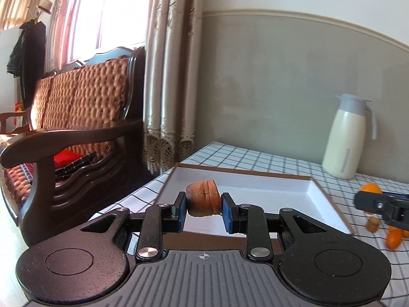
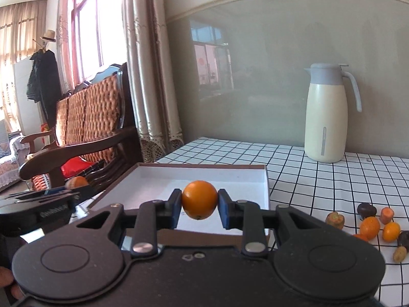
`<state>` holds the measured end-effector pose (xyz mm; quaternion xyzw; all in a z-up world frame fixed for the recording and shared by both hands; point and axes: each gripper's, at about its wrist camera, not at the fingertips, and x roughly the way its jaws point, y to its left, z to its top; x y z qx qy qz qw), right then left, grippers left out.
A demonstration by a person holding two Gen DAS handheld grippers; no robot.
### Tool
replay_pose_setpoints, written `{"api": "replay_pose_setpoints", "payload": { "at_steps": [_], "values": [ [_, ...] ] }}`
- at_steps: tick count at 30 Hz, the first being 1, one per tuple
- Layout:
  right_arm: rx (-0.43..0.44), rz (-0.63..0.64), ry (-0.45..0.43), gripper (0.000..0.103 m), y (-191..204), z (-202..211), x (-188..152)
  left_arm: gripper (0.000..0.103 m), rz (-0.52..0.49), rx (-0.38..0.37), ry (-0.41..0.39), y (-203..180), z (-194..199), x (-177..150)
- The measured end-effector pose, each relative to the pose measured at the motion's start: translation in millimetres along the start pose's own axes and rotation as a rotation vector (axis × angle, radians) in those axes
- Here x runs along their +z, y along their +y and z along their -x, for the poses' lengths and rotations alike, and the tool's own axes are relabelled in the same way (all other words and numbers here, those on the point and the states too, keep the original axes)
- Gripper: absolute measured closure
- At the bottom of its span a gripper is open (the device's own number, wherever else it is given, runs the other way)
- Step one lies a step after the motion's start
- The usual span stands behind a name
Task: Organize fruits
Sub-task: 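Carry the carrot chunk and the orange over the white box with both grippers, then open both grippers to drop the carrot chunk and orange into the box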
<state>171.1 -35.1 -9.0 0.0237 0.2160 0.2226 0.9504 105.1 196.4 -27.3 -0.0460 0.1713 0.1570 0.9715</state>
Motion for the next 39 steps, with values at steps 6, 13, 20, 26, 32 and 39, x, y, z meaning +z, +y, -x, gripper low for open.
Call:
{"api": "replay_pose_setpoints", "payload": {
  "at_steps": [6,13,20,26,32,39],
  "values": [
    [-0.034,-0.004,0.031,0.081,-15,-31,0,0.074,0.0,0.052,0.027,9,-31,-1],
    [-0.057,0.013,0.068,0.081,-25,-66,1,0.074,-0.005,0.088,0.077,13,-65,-6],
    [-0.072,0.018,0.11,0.081,-31,-96,-1,0.074,-0.01,0.122,0.121,12,-92,-12],
    [-0.158,0.034,0.106,0.044,-31,-111,3,0.074,0.016,0.149,0.184,11,-108,-16],
    [-0.151,-0.019,-0.018,0.028,-34,-77,18,0.026,0.054,0.14,0.13,13,-92,-9],
    [-0.138,-0.079,-0.028,0.01,-44,-51,20,0.0,-0.015,0.175,0.003,-2,-50,6]
  ]
}}
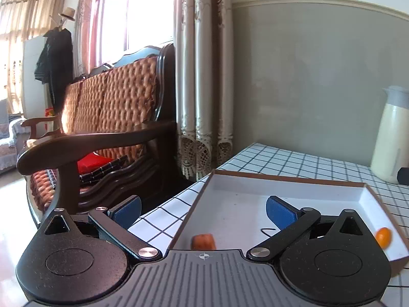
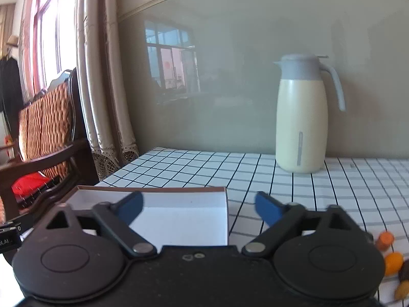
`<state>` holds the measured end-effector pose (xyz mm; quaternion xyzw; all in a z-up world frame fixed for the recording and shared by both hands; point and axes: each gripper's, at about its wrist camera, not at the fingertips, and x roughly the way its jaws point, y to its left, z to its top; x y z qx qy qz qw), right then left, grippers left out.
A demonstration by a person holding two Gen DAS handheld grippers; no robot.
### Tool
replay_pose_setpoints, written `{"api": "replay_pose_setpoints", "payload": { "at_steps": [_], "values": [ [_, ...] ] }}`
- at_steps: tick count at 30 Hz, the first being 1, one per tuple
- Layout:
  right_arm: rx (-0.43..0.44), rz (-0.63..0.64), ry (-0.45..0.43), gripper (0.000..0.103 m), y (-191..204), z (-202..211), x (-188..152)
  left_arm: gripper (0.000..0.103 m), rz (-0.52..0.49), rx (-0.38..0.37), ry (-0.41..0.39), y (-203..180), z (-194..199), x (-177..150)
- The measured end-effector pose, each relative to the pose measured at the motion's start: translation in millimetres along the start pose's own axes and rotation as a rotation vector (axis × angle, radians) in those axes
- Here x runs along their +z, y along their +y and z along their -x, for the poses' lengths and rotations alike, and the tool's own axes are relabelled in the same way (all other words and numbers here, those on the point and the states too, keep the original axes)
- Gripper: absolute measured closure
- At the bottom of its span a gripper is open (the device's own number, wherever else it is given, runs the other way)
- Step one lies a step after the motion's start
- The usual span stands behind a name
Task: Organize fruits
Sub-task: 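Open both grippers to drop the carrot chunk and orange into the box, then move both open grippers back toward the remaining fruits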
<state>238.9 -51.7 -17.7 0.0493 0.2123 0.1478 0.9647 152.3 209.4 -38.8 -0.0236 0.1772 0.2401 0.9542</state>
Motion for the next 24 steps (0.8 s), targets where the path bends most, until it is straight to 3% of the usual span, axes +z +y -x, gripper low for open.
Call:
{"api": "replay_pose_setpoints", "payload": {
  "at_steps": [9,15,24],
  "values": [
    [0.013,-0.054,0.036,0.006,-12,37,-8,0.0,0.05,-0.069,0.03,2,36,1],
    [0.036,-0.072,0.028,0.006,-20,64,-17,0.0,0.039,-0.104,0.025,-8,62,0],
    [0.003,-0.083,0.043,0.006,-35,91,-31,0.0,-0.003,-0.154,0.025,-28,91,-7]
  ]
}}
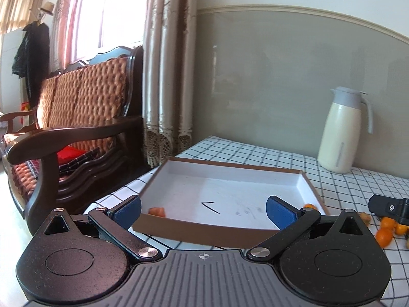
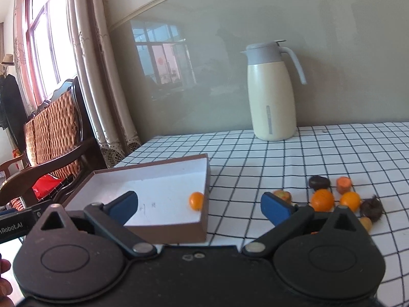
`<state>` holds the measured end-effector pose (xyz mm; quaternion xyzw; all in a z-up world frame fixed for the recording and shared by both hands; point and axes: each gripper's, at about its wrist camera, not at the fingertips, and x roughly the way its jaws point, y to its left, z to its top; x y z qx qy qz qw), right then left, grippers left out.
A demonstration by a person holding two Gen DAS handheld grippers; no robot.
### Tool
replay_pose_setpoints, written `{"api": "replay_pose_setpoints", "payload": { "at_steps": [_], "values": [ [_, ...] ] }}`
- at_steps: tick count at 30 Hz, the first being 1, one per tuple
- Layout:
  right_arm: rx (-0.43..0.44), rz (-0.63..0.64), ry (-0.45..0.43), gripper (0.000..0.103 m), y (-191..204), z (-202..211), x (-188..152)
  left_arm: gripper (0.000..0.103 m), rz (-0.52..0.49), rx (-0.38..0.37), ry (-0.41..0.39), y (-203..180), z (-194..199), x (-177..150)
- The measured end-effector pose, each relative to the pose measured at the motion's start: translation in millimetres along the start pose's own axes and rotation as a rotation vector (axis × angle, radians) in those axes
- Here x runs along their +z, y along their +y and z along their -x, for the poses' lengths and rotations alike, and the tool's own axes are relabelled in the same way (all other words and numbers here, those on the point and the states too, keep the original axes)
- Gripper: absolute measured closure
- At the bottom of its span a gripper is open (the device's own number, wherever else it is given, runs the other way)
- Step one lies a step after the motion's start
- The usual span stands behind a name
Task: Organize fruits
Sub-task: 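Move both open grippers back toward the remaining fruits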
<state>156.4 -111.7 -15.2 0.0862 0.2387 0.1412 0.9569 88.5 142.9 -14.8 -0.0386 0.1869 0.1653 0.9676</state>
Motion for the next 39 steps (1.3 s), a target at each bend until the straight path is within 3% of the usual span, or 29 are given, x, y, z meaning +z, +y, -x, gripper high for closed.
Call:
{"api": "replay_pose_setpoints", "payload": {
  "at_steps": [21,39],
  "values": [
    [-0.149,-0.041,-0.06,0.006,-58,80,-21,0.0,-0.067,-0.151,-0.015,-63,51,-16],
    [-0.297,-0.1,-0.041,0.006,-115,103,-38,0.0,-0.194,-0.314,0.008,-142,61,-35]
  ]
}}
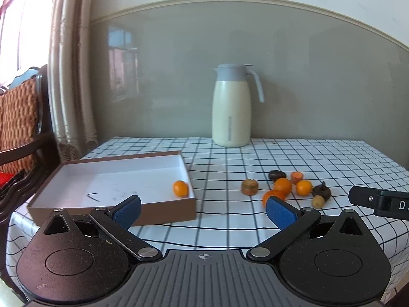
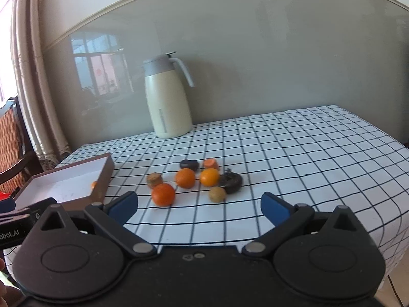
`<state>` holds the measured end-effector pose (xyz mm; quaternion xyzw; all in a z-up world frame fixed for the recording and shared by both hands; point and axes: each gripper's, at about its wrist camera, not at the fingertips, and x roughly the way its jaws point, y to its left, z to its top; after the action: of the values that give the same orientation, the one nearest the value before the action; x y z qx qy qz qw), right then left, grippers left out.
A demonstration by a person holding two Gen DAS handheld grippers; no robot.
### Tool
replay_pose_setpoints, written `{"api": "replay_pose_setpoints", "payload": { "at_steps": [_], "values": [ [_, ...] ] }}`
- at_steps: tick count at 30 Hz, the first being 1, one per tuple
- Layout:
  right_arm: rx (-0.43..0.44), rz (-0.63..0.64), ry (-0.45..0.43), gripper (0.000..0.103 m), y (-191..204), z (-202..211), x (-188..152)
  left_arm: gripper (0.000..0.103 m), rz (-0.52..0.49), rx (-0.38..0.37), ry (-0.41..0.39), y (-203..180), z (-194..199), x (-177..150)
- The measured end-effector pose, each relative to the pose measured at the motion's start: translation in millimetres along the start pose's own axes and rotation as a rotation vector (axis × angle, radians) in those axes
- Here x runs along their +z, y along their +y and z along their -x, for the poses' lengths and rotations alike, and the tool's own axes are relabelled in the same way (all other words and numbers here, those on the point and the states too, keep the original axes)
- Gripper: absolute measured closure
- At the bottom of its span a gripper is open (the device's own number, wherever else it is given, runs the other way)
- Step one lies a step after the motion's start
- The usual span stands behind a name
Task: Organize fruits
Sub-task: 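Move both open grippers back toward the remaining fruits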
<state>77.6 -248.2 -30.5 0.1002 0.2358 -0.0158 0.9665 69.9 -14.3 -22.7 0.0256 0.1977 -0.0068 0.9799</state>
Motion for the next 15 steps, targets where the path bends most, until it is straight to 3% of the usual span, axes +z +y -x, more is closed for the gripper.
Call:
{"api": "replay_pose_setpoints", "payload": {
  "at_steps": [15],
  "values": [
    [-0.064,-0.029,0.006,0.006,-28,-15,-1,0.0,-0.035,-0.068,0.041,-38,-36,-6]
  ]
}}
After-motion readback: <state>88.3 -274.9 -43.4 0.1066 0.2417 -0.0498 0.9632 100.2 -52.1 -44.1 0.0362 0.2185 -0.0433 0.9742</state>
